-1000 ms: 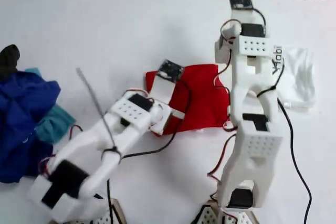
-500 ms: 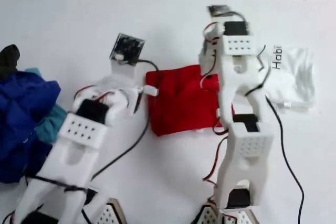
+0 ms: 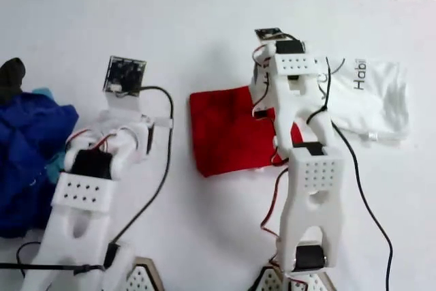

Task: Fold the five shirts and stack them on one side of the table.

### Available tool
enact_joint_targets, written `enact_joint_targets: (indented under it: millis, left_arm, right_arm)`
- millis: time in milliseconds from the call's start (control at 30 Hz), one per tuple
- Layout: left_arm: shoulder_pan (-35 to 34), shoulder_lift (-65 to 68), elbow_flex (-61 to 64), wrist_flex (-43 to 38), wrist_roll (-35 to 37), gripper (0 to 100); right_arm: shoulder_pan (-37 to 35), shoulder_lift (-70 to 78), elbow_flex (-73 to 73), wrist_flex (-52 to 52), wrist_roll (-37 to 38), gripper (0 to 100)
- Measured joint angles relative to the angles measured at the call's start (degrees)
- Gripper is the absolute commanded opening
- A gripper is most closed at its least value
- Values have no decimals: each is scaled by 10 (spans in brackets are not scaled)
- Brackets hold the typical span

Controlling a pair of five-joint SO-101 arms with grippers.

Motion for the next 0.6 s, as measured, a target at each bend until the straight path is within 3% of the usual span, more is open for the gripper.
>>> enact_joint_targets:
  millis: [600]
  left_arm:
    - [-1,-2,0,0,0,27]
  right_arm:
    - [0,-1,-66,33,34,252]
